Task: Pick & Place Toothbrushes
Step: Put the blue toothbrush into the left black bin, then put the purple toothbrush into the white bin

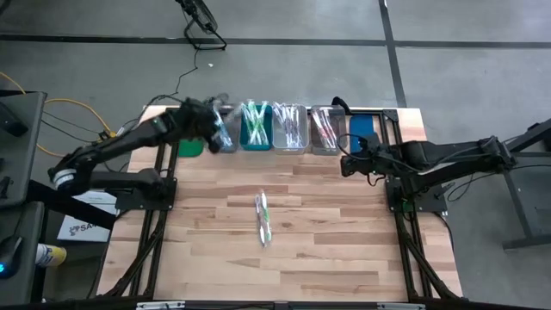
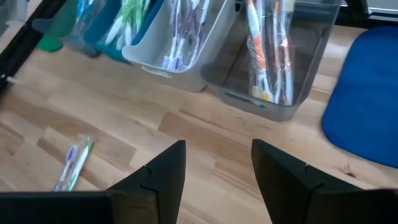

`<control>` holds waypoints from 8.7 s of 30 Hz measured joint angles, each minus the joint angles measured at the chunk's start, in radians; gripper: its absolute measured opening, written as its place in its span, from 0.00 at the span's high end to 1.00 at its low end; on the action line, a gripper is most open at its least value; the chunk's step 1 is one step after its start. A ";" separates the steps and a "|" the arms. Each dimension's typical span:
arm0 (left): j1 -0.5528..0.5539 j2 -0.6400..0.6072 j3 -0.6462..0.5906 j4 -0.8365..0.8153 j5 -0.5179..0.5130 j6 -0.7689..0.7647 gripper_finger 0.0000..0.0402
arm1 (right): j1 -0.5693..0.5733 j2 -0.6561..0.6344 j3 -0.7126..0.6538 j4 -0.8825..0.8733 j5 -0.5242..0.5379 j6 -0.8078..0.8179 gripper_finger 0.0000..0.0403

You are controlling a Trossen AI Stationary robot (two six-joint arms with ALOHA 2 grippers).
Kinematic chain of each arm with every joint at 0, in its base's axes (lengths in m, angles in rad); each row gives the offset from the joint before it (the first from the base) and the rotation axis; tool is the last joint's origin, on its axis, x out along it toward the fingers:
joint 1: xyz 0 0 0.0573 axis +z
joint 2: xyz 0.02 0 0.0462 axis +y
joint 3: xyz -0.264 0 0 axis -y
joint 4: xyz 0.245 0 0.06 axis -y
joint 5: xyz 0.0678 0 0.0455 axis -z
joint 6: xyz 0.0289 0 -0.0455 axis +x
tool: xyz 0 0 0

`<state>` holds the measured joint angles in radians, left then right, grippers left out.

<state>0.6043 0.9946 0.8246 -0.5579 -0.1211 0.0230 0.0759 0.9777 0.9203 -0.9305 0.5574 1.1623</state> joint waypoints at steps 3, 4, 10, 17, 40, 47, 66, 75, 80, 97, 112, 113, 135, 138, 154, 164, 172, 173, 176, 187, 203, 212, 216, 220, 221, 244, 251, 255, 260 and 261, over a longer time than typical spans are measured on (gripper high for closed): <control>0.125 0.019 0.000 0.052 0.034 -0.038 0.99 | -0.017 0.000 0.000 0.000 0.003 0.018 0.56; 0.158 0.032 0.000 0.074 0.054 -0.046 0.99 | -0.024 0.000 0.000 0.000 0.006 0.024 0.56; 0.280 0.148 0.001 0.163 0.185 -0.069 1.00 | -0.067 0.000 0.000 -0.006 0.045 0.053 0.56; 0.293 0.232 -0.051 0.323 0.225 -0.225 1.00 | -0.121 0.000 0.000 -0.010 0.045 0.073 0.56; 0.292 0.232 -0.225 0.501 0.144 -0.501 1.00 | -0.177 0.000 0.000 -0.024 0.035 0.064 0.56; 0.292 0.232 -0.225 0.447 0.091 -0.552 1.00 | -0.177 0.000 0.000 -0.027 0.028 0.064 0.56; 0.292 0.232 -0.225 0.376 0.114 -0.490 0.74 | -0.177 0.000 0.000 -0.027 0.019 0.068 0.56; 0.292 0.232 -0.216 0.376 0.130 -0.438 0.49 | -0.177 0.000 0.000 -0.030 -0.036 0.065 0.56; 0.292 0.232 -0.185 0.373 0.160 -0.378 0.43 | -0.176 0.000 0.000 -0.034 -0.067 0.063 0.56; 0.292 0.140 -0.156 0.354 0.191 -0.302 0.43 | -0.146 -0.001 0.000 -0.049 -0.147 0.011 0.56; 0.292 -0.074 -0.155 0.365 0.241 -0.082 0.43 | -0.039 -0.164 -0.001 -0.050 -0.213 -0.015 0.56; 0.292 -0.084 -0.155 0.370 0.245 -0.072 0.43 | -0.035 -0.169 -0.001 -0.049 -0.220 -0.015 0.56; 0.038 -0.130 -0.155 0.496 0.542 0.298 0.43 | 0.044 -0.058 0.000 0.269 -0.271 0.080 0.56; 0.005 -0.130 -0.155 0.496 0.582 0.332 0.43 | 0.073 0.015 0.000 0.384 -0.241 0.140 0.56; -0.010 -0.135 -0.155 0.339 0.879 0.502 0.43 | 0.162 0.515 0.000 1.209 -0.246 0.246 0.56; -0.172 -0.126 -0.155 0.249 0.779 0.725 0.43 | 0.211 0.537 0.001 1.341 -0.104 0.204 0.56; -0.445 -0.007 -0.155 0.249 0.450 0.931 0.43 | 0.207 0.414 0.002 1.264 0.013 0.090 0.56; -0.469 0.011 -0.155 0.249 0.421 0.954 0.43 | 0.207 0.387 0.002 1.231 0.024 0.084 0.56; -0.525 0.074 -0.155 0.263 0.371 1.006 0.43 | 0.206 0.312 0.002 1.147 0.048 0.077 0.56; -0.615 0.328 -0.115 0.333 0.320 1.026 0.43 | 0.208 0.131 0.002 0.968 0.051 0.006 0.56; -0.618 0.673 0.162 0.084 0.259 1.269 0.43 | 0.214 0.113 0.002 0.868 -0.040 -0.008 0.56; -0.618 0.689 0.178 0.088 0.217 1.335 0.43 | 0.267 0.040 0.002 0.766 0.011 -0.008 0.56; -0.618 0.689 0.177 0.095 0.210 1.339 0.43 | 0.301 -0.001 0.002 0.716 0.079 -0.008 0.56; -0.618 0.705 0.178 0.102 0.189 1.342 0.43 | 0.325 -0.030 0.002 0.687 0.117 -0.009 0.56; -0.618 0.714 0.177 0.096 0.186 1.341 0.43 | 0.329 -0.036 0.002 0.680 0.119 -0.009 0.56; -0.618 0.751 0.179 0.006 0.188 1.200 0.97 | 0.337 -0.064 0.001 0.425 -0.004 -0.032 0.56; -0.617 0.752 0.179 -0.018 0.197 1.149 0.97 | 0.337 -0.065 0.001 0.443 -0.016 -0.115 0.56; -0.617 0.752 0.179 -0.061 0.198 1.133 0.98 | 0.346 -0.083 -0.014 0.402 0.035 -0.082 0.56; -0.598 0.741 0.177 -0.119 0.201 1.085 0.98 | 0.400 -0.170 -0.161 0.474 0.223 -0.040 0.56; -0.588 0.732 0.177 -0.126 0.206 1.071 0.98 | 0.415 -0.193 -0.206 0.526 0.245 -0.040 0.56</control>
<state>0.0158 1.7267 1.0013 -0.6839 0.0848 1.0939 0.4909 0.7851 0.7147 -0.4042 0.8023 1.1225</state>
